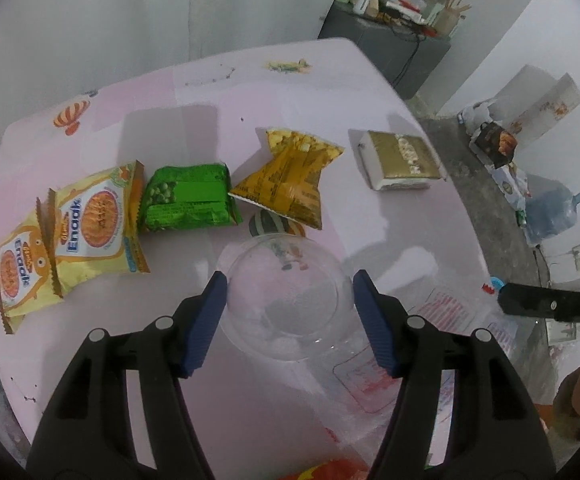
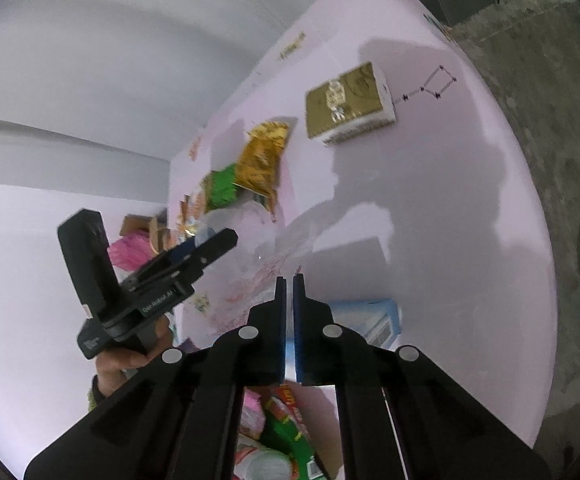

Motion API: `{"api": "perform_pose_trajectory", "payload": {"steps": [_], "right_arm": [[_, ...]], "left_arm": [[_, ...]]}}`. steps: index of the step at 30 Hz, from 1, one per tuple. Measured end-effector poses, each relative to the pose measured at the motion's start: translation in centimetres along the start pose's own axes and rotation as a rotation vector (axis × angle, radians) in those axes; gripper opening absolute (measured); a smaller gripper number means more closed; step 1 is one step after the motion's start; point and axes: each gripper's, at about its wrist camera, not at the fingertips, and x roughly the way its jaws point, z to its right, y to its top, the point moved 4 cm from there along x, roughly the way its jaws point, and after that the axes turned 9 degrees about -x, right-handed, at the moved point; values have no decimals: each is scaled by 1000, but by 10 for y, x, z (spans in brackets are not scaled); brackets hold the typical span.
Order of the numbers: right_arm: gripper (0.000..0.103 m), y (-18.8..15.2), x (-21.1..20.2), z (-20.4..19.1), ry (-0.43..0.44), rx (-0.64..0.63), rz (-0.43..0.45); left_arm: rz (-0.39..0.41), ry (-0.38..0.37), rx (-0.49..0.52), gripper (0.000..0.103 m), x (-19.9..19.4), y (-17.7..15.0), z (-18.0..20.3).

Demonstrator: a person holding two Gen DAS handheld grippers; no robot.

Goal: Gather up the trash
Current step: 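Carry the clear cup with the left tool over the wastebasket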

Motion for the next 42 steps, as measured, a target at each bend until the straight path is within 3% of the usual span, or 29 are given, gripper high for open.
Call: {"api": "perform_pose_trajectory", "payload": {"steps": [7,13,20,25,34,42], "right_arm": [[3,-3,-32,-10,57,1,86],[3,-28,-77,-13,122,-3,172],[3,-66,-140,11,157,28,286],[3,-99,-190,47,135,67,374],[3,-178,-256,159,91,247,503],[3,-248,-274,282,-9,465,590]], "left_arm": [[98,-39,-1,60,-51,-1,3],[150,-71,37,60,-97,-14,24],[192,-157,147,60,-136,-41,95],[181,-227,235,60,-141,-69,159],[42,-321,379,60,-83,-136,294],[-170,-313,484,61,32,-203,411]]}}
